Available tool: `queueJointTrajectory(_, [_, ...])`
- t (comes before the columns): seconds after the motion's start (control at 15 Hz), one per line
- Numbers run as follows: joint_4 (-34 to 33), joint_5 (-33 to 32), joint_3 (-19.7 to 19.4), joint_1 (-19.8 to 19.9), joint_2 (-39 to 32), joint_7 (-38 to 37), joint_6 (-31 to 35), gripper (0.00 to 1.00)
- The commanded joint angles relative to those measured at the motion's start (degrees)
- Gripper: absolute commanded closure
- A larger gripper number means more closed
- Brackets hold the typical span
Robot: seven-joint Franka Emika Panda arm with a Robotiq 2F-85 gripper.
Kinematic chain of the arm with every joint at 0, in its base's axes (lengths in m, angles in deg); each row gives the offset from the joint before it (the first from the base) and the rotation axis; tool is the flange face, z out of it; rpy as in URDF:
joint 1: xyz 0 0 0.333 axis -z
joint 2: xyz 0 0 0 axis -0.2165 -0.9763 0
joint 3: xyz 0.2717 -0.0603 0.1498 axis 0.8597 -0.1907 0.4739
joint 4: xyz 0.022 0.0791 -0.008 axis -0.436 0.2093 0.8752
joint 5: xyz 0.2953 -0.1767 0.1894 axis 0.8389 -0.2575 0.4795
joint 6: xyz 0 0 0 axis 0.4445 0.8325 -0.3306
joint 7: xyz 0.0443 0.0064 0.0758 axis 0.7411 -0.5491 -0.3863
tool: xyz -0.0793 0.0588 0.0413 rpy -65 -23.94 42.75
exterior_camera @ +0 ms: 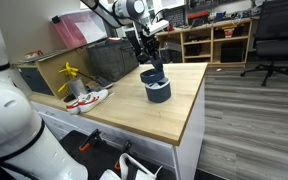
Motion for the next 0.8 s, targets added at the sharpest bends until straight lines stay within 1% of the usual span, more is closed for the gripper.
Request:
queueJointTrajectory(0.0, [0.55,2.94,0.62,0.42,2.12,1.42,-1.04,0.98])
queueJointTrajectory(0.33, [0.71,4.99,0.13,0.67,3.68,1.02,-1.97,0.98])
queueJointTrajectory(0.73, [1.01,4.75,-0.95,1.14,5.7,1.17,-3.95,0.98])
